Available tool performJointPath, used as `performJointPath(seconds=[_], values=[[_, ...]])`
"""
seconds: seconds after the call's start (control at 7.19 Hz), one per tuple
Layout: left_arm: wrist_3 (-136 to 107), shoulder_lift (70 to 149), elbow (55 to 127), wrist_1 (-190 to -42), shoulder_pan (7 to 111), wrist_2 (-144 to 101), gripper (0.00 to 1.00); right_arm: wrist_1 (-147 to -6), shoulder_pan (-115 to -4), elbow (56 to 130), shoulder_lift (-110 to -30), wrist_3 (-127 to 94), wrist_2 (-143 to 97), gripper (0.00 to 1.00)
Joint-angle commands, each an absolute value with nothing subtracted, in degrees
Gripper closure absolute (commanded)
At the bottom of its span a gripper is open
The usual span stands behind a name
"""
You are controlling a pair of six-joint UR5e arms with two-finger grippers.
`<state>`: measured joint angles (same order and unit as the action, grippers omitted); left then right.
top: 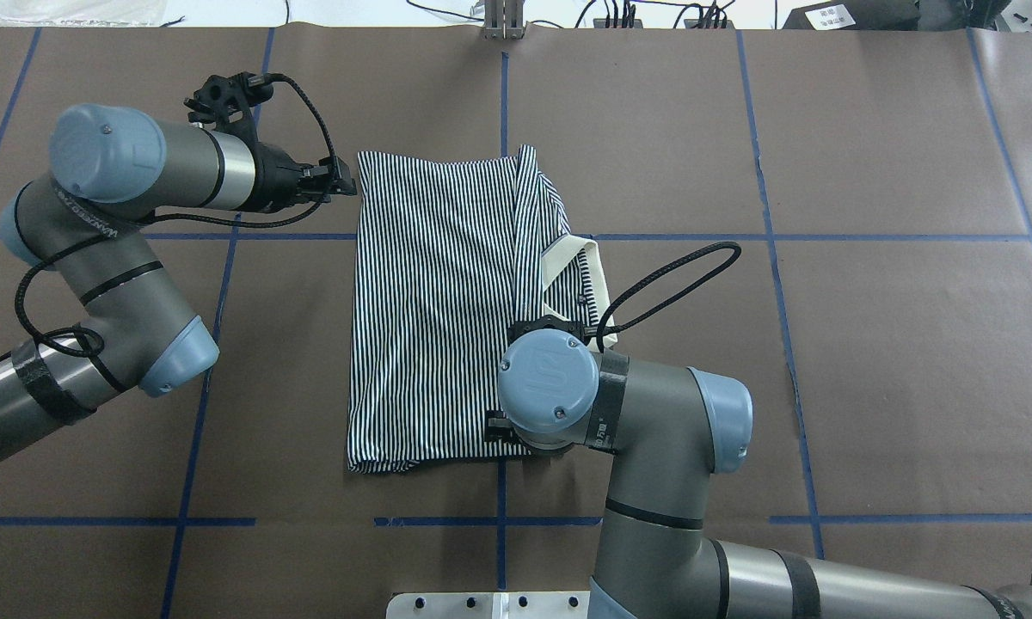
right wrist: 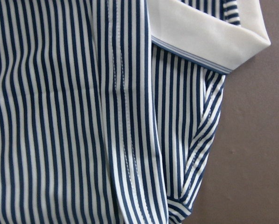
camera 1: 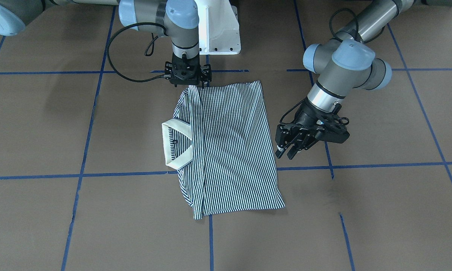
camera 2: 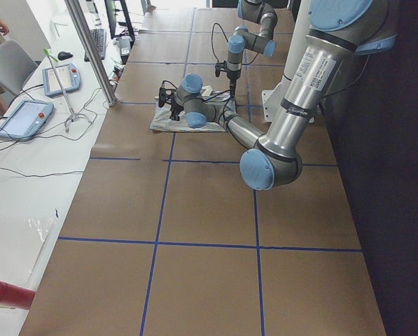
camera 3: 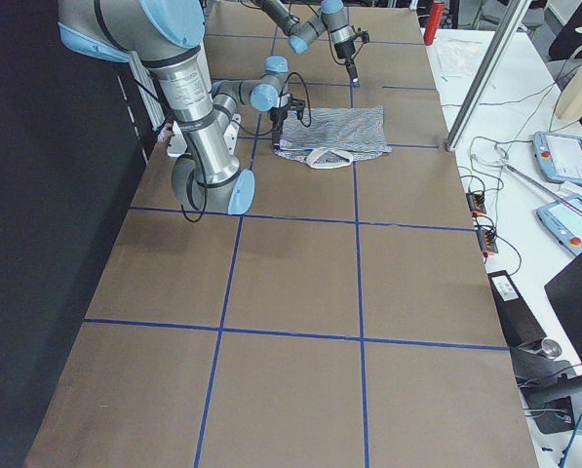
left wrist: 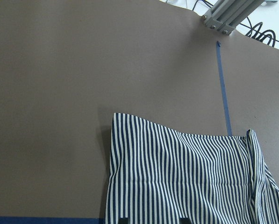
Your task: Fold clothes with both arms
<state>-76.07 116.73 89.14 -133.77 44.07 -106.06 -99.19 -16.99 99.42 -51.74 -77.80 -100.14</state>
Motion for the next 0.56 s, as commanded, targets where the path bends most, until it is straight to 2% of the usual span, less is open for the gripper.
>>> performJointPath(seconds=[0.0, 0.42], values=[[-76.64, 116.72, 89.21, -133.77, 43.95, -106.08, 0.53, -99.93, -16.61, 98.7, -52.64, -75.59, -99.41, 0.0], [-76.64, 116.72, 89.3, -133.77, 43.95, -106.08, 0.53, -101.25, -18.71, 102.28, -58.24, -72.89, -99.75, 0.0]])
